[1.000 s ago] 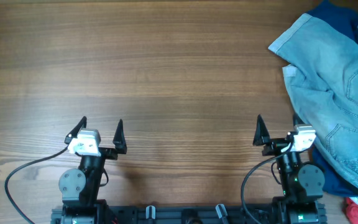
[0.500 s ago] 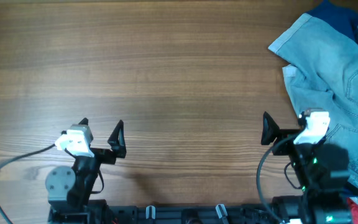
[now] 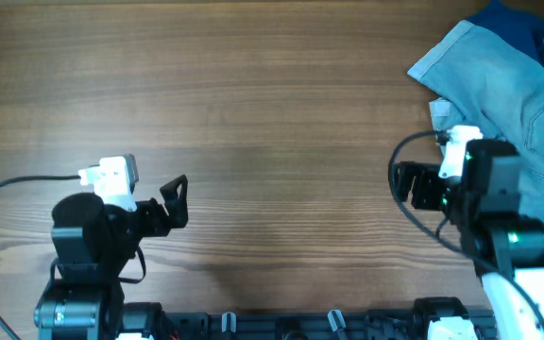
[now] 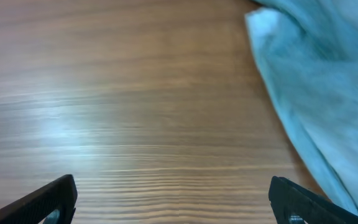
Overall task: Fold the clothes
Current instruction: 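Move the right gripper to the light-blue jeans on the pile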
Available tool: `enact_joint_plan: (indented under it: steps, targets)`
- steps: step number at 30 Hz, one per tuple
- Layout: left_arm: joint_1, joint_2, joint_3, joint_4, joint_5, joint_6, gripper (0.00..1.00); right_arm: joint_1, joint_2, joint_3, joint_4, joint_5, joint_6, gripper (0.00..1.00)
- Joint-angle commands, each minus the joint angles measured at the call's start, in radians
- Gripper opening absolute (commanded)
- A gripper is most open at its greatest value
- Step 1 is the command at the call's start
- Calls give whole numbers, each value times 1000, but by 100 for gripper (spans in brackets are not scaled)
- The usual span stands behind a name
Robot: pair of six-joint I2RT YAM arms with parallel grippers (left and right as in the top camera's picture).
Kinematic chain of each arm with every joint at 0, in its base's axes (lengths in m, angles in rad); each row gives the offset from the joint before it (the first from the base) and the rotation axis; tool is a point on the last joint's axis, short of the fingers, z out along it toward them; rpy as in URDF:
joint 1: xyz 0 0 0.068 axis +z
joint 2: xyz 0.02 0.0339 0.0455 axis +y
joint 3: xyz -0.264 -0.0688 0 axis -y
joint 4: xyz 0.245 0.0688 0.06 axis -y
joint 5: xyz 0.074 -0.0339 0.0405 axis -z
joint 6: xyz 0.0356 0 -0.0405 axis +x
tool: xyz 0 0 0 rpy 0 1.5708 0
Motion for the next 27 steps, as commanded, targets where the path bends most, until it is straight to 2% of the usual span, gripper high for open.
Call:
enact_joint_plan:
  steps: [1, 7, 12, 16, 22, 27]
  targets:
    - [-1, 6, 19, -6, 32, -13, 100, -21, 143, 22, -2, 235, 106, 100]
    - [-1, 6, 19, -6, 31, -13, 100, -65, 384, 21, -9, 311, 290, 99]
    - [-1, 6, 19, -6, 31, -13, 100, -166, 547, 21, -16, 277, 346, 88]
    - [-1, 6, 19, -6, 31, -13, 100, -233, 589, 21, -1, 332, 344, 86]
    - [-1, 6, 19, -5, 30, -13, 100, -293, 591, 19, 68, 348, 141, 85]
    - [-1, 6, 19, -6, 31, -13, 100, -336, 600, 19, 119, 377, 7, 79]
